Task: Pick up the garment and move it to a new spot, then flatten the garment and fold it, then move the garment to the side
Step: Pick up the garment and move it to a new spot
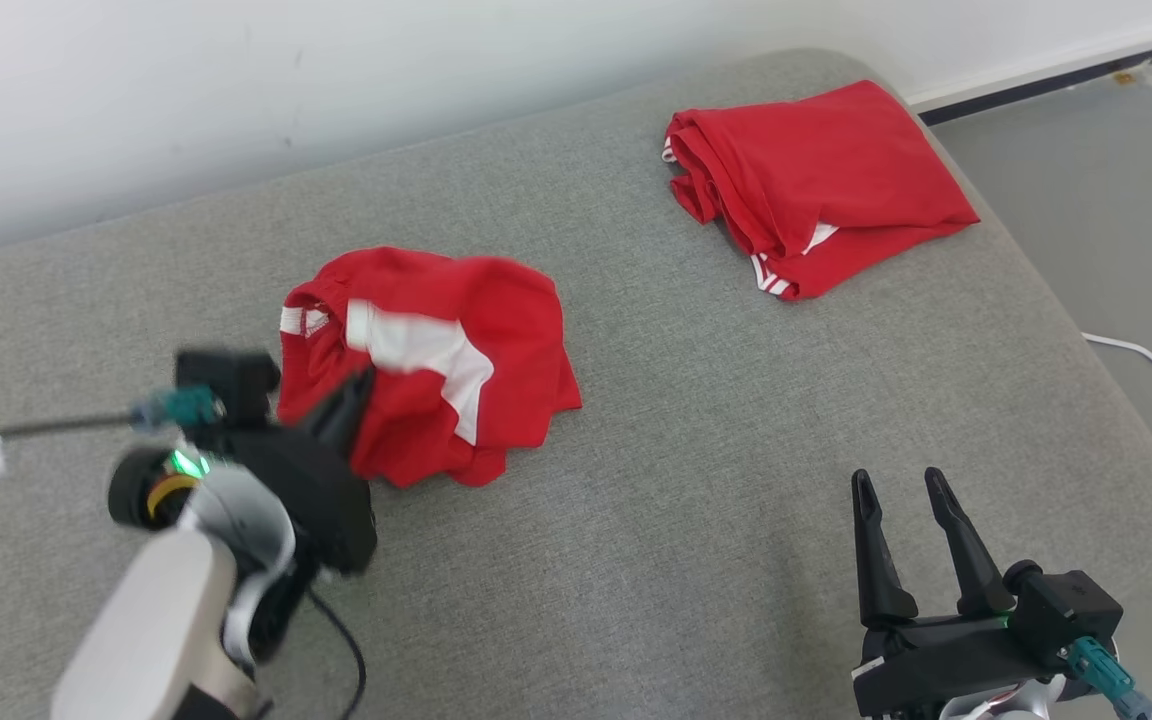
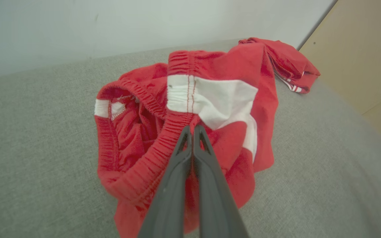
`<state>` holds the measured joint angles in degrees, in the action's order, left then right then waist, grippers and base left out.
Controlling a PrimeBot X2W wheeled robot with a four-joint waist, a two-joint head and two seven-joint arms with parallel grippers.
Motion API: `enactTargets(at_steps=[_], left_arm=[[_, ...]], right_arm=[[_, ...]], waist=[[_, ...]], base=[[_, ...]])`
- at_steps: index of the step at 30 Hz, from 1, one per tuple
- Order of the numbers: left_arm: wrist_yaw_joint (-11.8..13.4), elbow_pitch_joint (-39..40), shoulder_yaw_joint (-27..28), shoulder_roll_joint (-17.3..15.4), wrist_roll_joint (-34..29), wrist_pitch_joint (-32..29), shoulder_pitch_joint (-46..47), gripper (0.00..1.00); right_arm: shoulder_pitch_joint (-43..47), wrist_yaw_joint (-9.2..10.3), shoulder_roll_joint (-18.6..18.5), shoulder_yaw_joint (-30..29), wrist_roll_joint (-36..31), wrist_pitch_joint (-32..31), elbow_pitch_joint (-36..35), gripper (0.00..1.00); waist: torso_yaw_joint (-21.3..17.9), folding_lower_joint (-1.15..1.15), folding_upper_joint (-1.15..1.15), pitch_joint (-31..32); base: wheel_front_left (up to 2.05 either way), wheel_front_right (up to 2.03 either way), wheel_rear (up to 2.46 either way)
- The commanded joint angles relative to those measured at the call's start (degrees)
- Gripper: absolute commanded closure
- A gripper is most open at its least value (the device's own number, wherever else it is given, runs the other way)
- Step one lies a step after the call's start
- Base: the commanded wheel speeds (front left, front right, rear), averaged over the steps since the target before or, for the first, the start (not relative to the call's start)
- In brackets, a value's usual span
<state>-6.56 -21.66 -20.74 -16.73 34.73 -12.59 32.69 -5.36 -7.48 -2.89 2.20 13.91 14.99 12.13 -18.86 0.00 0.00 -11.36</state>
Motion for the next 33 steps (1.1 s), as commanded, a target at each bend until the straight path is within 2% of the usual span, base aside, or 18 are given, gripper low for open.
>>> enactTargets(at_steps=[1,5,6,7,15,22,24,26,33], left_arm=[[-0.27,-1.29,-0.42,0.32,-0.17,1.11,-1.52,1.0],[-0.53,-4.66,-1.62,1.31,-0.8,4.39,-2.8,1.0],[-0.52,-5.05,-2.02,1.52,-1.2,5.48,-2.62,0.45],[-0.41,-5.3,-2.24,1.8,-1.28,6.53,-2.35,0.0],[-0.72,-2.39,-2.38,2.18,-0.69,10.72,0.46,0.0],[0.21,3.66,0.32,-0.36,-0.02,13.63,0.21,0.0],[1.06,5.32,1.39,-1.43,-0.47,15.05,-1.06,0.0],[2.93,7.13,2.93,-3.66,-2.18,17.52,-3.18,0.0],[6.87,10.42,5.36,-6.14,-5.36,25.03,-12.01,0.0]], right_arm=[[0.02,-0.05,0.03,-0.06,-0.41,0.25,0.19,0.0],[-0.39,-0.05,0.03,-0.06,-0.47,0.26,0.4,0.0],[-0.41,-0.05,0.02,-0.35,-0.36,0.25,0.47,0.0],[-0.36,-0.05,0.03,-0.55,-0.1,0.25,0.47,0.0],[0.88,-0.05,0.03,-1.96,-0.9,0.25,0.43,0.0],[1.7,-0.05,0.02,-3.07,-1.72,0.25,-0.23,0.0],[1.73,-0.05,0.04,-3.45,-2.08,0.25,-0.6,0.0],[1.76,-0.05,0.04,-3.8,-2.77,0.25,-1.25,0.0],[2.35,-0.05,0.04,-4.0,-3.77,0.25,-2.09,0.0]], waist=[[0.29,0.0,0.0,0.19],[1.14,0.0,0.0,0.56],[1.52,0.0,0.0,0.74],[1.89,0.0,0.0,0.97],[5.44,0.0,0.0,3.44],[9.33,0.0,0.0,5.83],[10.32,0.0,0.0,6.19],[11.63,0.0,0.0,6.62],[13.36,0.0,0.0,7.75]], base=[[0.0,0.0,0.0],[0.0,0.0,0.0],[0.0,0.0,0.0],[0.0,0.0,0.0],[0.0,0.0,0.0],[0.0,0.0,0.0],[0.0,0.0,0.0],[0.0,0.0,0.0],[0.0,0.0,0.0]])
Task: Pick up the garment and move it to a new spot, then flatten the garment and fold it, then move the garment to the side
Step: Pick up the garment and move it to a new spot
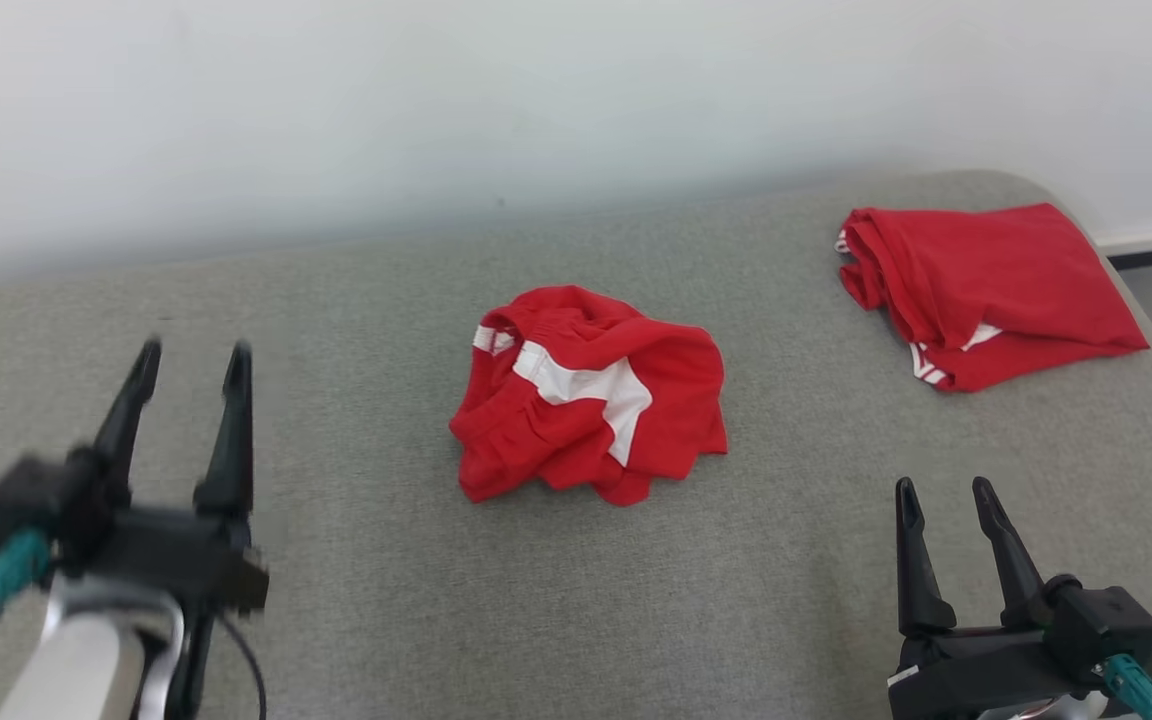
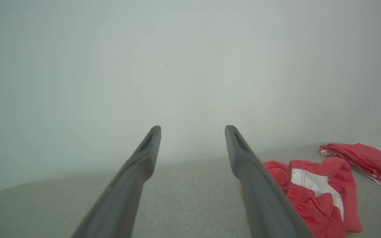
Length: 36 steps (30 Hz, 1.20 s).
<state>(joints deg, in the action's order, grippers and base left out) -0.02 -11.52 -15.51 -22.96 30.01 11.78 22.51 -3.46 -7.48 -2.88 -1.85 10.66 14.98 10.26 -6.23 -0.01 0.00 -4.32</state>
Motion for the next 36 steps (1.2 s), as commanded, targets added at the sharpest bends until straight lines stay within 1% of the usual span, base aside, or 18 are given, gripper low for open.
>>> enactTargets(at_steps=[1,6,8,11,13,15,16,18,21,23,24,26,29,31,36], left_arm=[[0.64,0.52,0.35,0.04,-1.07,1.43,-3.36,0.0],[2.1,1.84,2.22,1.2,-2.29,3.32,-10.7,0.0],[2.35,2.94,3.75,2.37,-2.81,3.42,-13.54,0.0],[1.94,5.43,6.7,4.35,-4.6,3.37,-17.78,0.0],[1.46,7.06,9.47,6.27,-5.27,3.39,-20.16,0.0],[0.48,8.3,11.9,7.71,-7.09,3.4,-22.4,0.0],[0.15,8.88,13.11,8.96,-7.58,3.4,-23.43,0.0],[-0.99,10.05,15.14,10.44,-9.28,3.41,-25.24,0.0],[-2.77,9.71,17.6,12.6,-11.45,3.41,-27.12,0.0],[-3.85,9.2,18.47,13.3,-13.37,3.41,-27.98,0.0],[-3.85,9.2,18.47,13.3,-13.37,3.41,-27.98,0.0],[-4.79,8.89,19.24,14.5,-14.71,3.42,-28.55,0.0],[-5.96,8.52,19.83,15.45,-16.7,3.42,-29.34,0.0],[-6.4,8.21,19.95,15.81,-18.35,3.42,-29.72,0.0],[-6.97,6.93,20.71,16.82,-19.48,3.42,-29.85,0.0]], right_arm=[[0.61,-0.05,0.02,0.07,-0.67,0.26,-0.2,0.0],[1.46,-0.05,0.03,-0.24,-1.32,0.26,-0.37,0.0],[1.65,-0.05,0.02,-0.14,-1.65,0.26,-0.32,0.0],[2.18,-0.05,0.02,-0.14,-1.91,0.26,-0.51,0.0],[2.31,-0.05,0.03,-0.29,-1.81,0.26,-0.49,0.0],[2.48,-0.05,0.02,-0.33,-1.81,0.26,-0.43,0.0],[2.56,-0.05,0.03,-0.32,-1.75,0.26,-0.43,0.0],[2.89,-0.05,0.02,-0.22,-1.54,0.27,-0.41,0.0],[3.24,-0.05,0.04,0.03,-1.3,0.26,-0.32,0.0],[3.52,-0.05,0.02,0.09,-1.26,0.26,-0.28,0.0],[3.52,-0.05,0.02,0.09,-1.26,0.26,-0.28,0.0],[3.67,-0.05,0.02,-0.03,-1.2,0.26,-0.27,0.0],[4.1,-0.05,0.03,-0.18,-1.21,0.26,-0.04,0.0],[4.52,-0.05,0.02,-0.24,-1.18,0.26,0.06,0.0],[4.76,-0.05,0.02,-0.15,-1.32,0.26,0.37,0.0]], waist=[[0.9,0.01,0.0,0.88],[1.71,0.01,0.0,1.71],[1.93,0.01,0.0,2.07],[2.24,0.01,0.0,2.5],[2.5,0.01,0.0,2.83],[2.78,0.01,0.0,3.06],[2.93,0.01,0.0,3.2],[3.22,0.01,0.0,3.45],[3.59,0.01,0.0,3.73],[3.76,0.01,0.0,3.91],[3.76,0.01,0.0,3.91],[4.0,0.01,0.0,4.07],[4.36,0.01,0.0,4.38],[4.63,0.01,0.0,4.51],[5.14,0.01,0.0,4.63]], base=[[0.0,0.0,0.0],[0.0,0.0,0.0],[0.0,0.0,0.0],[0.0,0.0,0.0],[0.0,0.0,0.0],[0.0,0.0,0.0],[0.0,0.0,0.0],[0.0,0.0,0.0],[0.0,0.0,0.0],[0.0,0.0,0.0],[0.0,0.0,0.0],[0.0,0.0,0.0],[0.0,0.0,0.0],[0.0,0.0,0.0],[0.0,0.0,0.0]])
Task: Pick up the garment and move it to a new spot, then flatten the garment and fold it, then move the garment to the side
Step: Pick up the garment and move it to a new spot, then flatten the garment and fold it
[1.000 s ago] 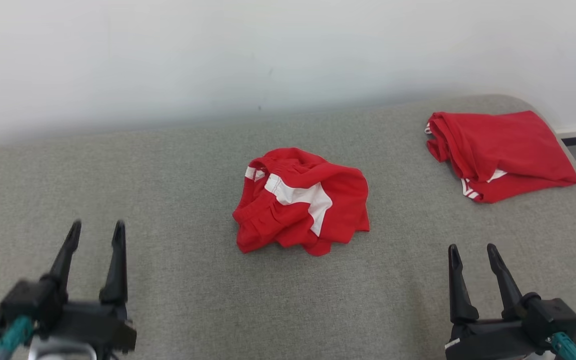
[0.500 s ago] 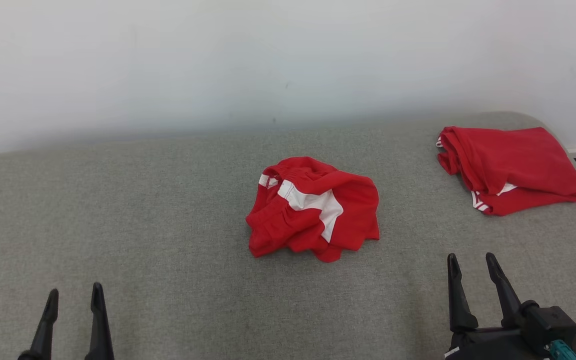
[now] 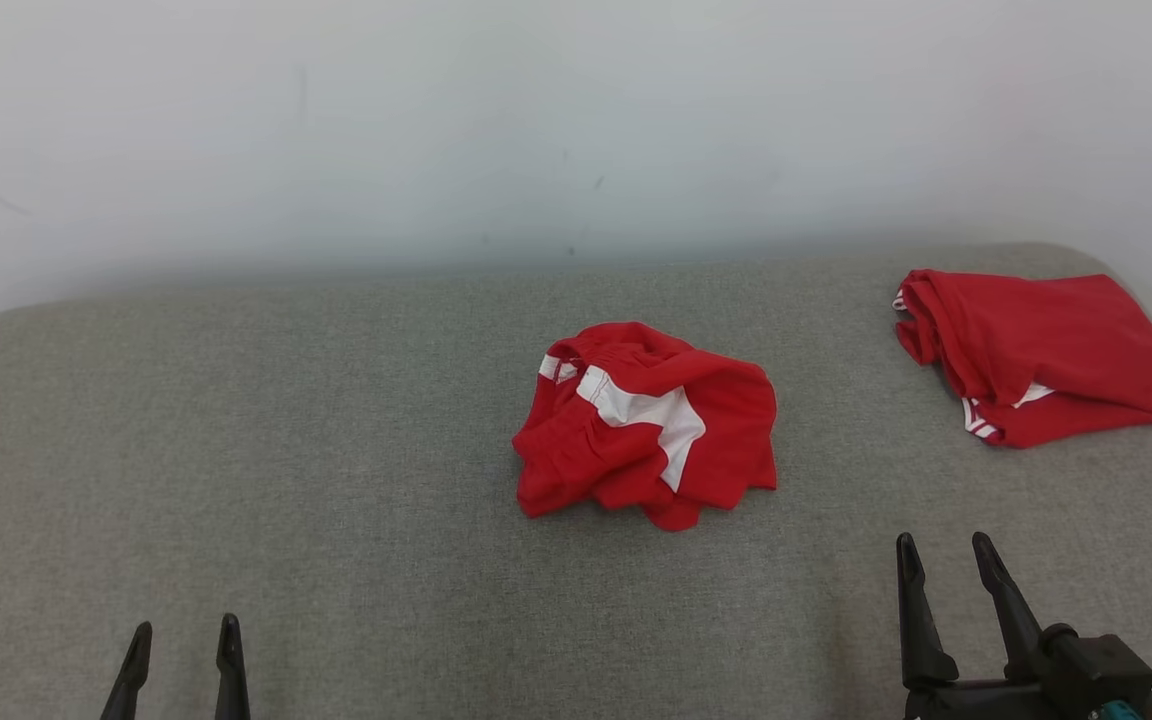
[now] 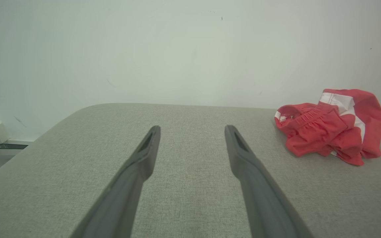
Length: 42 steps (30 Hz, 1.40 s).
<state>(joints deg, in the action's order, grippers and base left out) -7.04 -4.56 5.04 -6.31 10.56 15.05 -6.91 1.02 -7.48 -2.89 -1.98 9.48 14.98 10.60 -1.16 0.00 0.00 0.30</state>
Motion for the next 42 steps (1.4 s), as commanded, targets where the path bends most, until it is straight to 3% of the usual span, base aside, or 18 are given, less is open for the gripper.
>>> enactTargets(at_steps=[1,42], left_arm=[[-0.04,-0.18,0.25,0.31,-0.33,0.16,-0.33,0.0],[-0.41,-1.65,1.22,0.87,-0.53,0.16,0.81,0.0]], right_arm=[[0.37,-0.05,0.04,-0.05,-0.14,0.26,0.01,0.0],[0.9,-0.05,0.04,-0.19,-0.58,0.26,0.37,0.0]], waist=[[0.18,0.0,0.0,0.05],[0.91,0.0,0.0,-0.43]], base=[[0.0,0.0,0.0],[0.0,0.0,0.0]])
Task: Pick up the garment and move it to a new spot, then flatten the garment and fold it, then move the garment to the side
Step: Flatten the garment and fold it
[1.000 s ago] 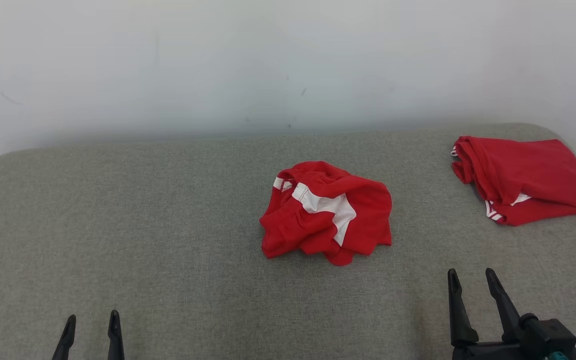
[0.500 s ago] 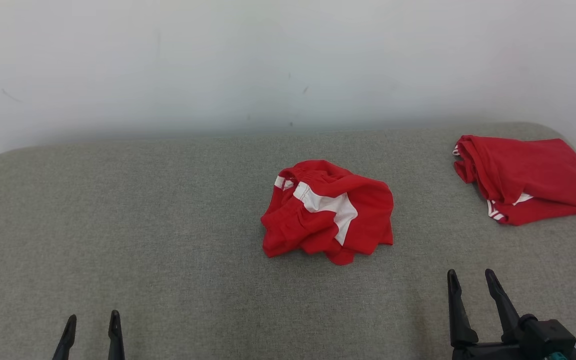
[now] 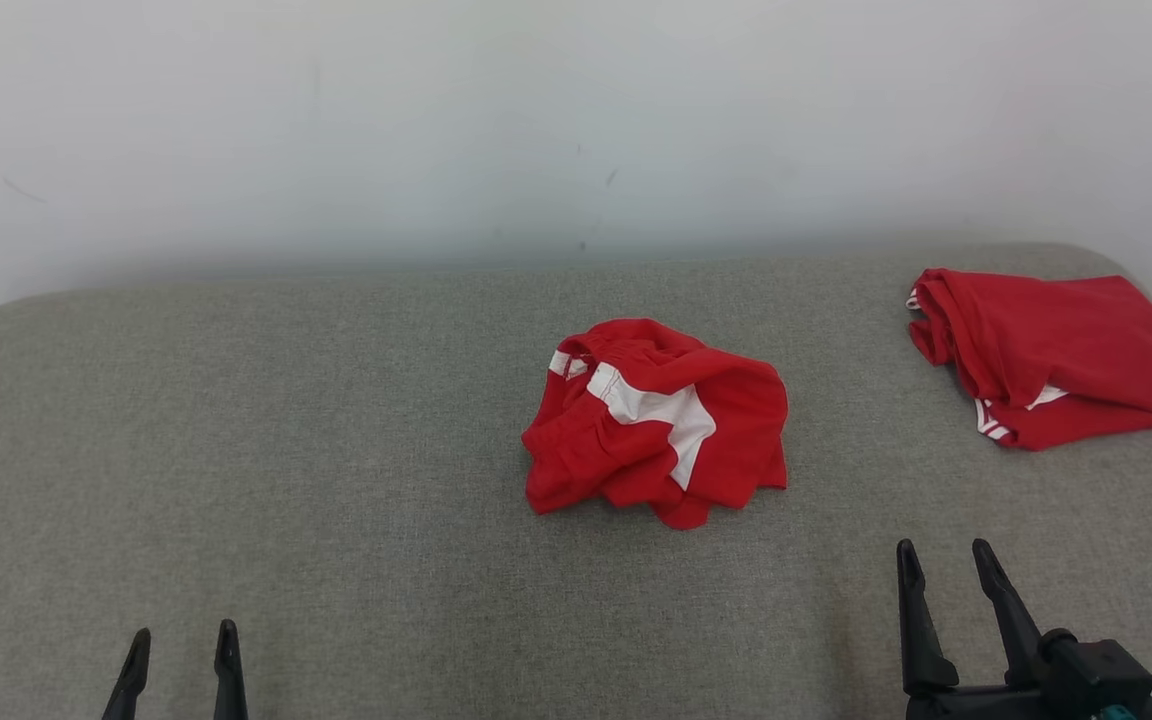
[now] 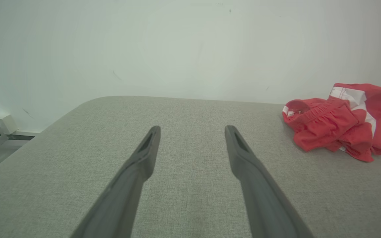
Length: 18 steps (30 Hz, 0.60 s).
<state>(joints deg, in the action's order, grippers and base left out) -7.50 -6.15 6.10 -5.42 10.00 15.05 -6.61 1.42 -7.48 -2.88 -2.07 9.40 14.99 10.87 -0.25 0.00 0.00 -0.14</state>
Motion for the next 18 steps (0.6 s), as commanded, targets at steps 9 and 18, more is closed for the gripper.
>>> enactTargets(at_steps=[9,18], left_arm=[[0.05,-0.13,0.24,-0.17,-0.08,0.16,0.47,0.0],[0.05,-0.18,0.35,-0.3,-0.03,0.17,0.61,0.0]], right_arm=[[0.42,-0.05,0.02,0.11,-0.52,0.25,0.21,0.0],[0.7,-0.05,0.02,0.23,-0.66,0.25,0.14,0.0]], waist=[[0.11,0.0,0.0,0.26],[0.21,0.0,0.0,0.29]], base=[[0.0,0.0,0.0],[0.0,0.0,0.0]])
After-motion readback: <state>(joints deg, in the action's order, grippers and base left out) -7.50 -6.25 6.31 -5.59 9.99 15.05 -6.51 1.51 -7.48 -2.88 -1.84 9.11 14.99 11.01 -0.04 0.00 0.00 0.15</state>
